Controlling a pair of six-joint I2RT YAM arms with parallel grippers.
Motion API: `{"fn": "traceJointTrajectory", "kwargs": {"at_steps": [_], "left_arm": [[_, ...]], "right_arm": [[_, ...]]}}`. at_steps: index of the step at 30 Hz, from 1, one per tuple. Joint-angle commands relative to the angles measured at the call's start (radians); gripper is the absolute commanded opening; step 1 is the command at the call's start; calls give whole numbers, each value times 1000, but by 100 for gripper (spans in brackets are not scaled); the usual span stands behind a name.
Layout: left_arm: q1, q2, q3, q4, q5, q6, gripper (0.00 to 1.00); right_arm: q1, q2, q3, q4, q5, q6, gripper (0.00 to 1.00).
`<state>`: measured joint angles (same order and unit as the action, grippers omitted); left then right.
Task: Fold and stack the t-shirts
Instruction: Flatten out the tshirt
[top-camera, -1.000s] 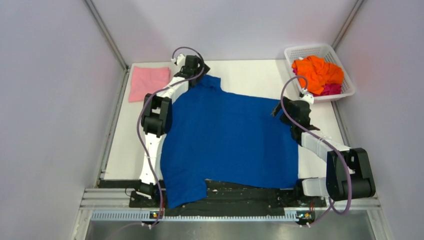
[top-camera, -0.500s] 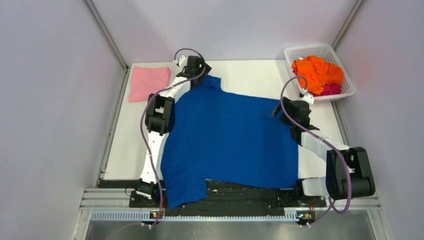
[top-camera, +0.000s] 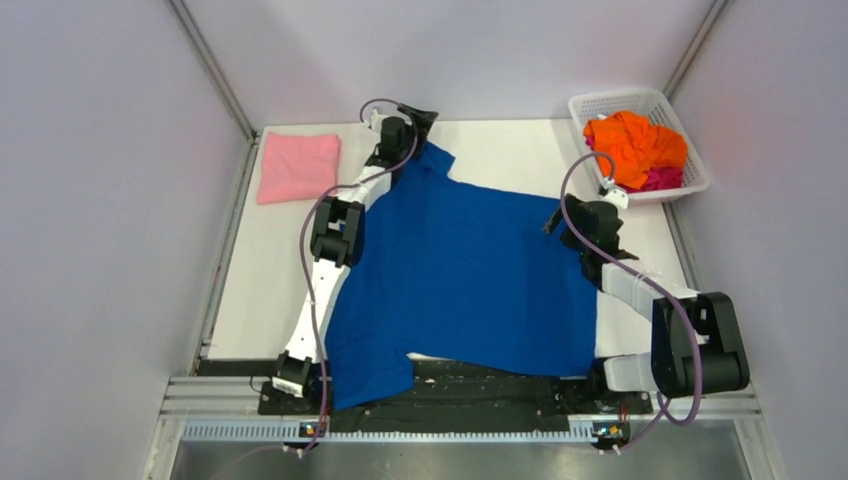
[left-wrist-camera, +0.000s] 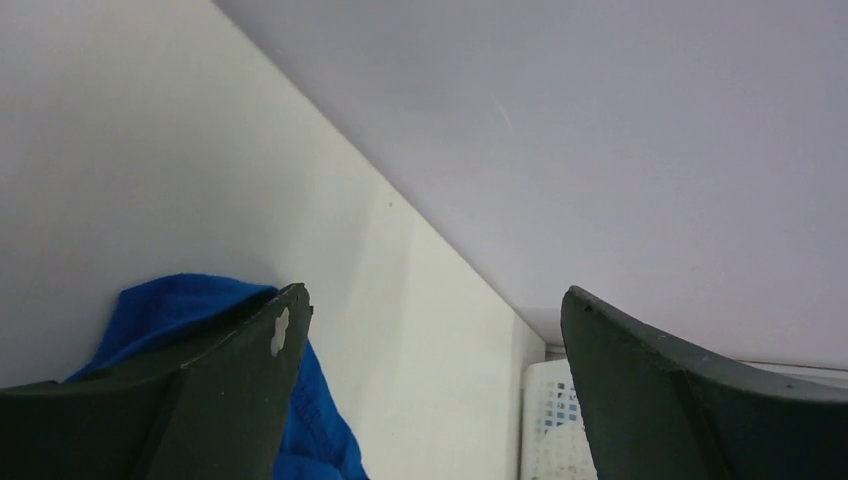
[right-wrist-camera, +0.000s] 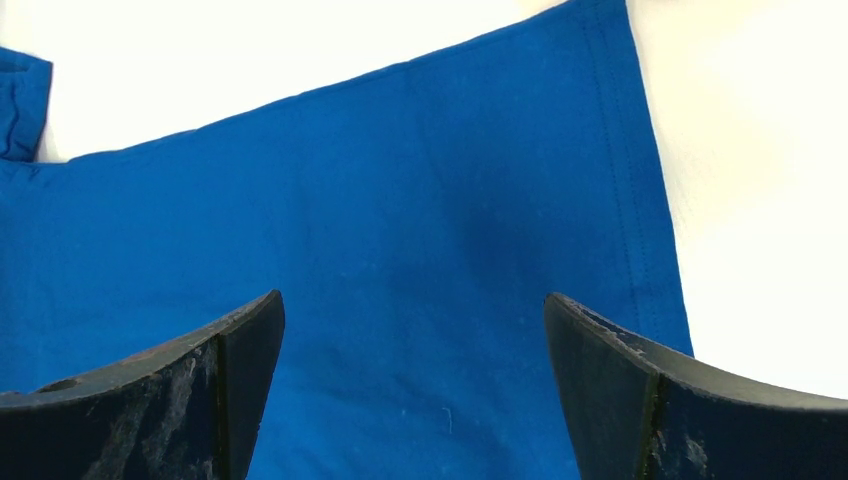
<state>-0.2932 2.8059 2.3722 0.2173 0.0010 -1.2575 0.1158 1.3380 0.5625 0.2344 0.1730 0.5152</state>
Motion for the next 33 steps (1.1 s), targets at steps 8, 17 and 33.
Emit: {"fn": "traceJointTrajectory", "kwargs": {"at_steps": [8,17,33], "left_arm": [[-51,-75,97,221,-81,326,99],[-17,-515,-315,-244,50,507,99],[20,-624,-623,-778,-8,687,99]], "right_arm": [[7,18,22,17,9,-26,99],[7,49,78,-68,-3,-14,99],[6,414,406,-308,-75,-39,99]]}}
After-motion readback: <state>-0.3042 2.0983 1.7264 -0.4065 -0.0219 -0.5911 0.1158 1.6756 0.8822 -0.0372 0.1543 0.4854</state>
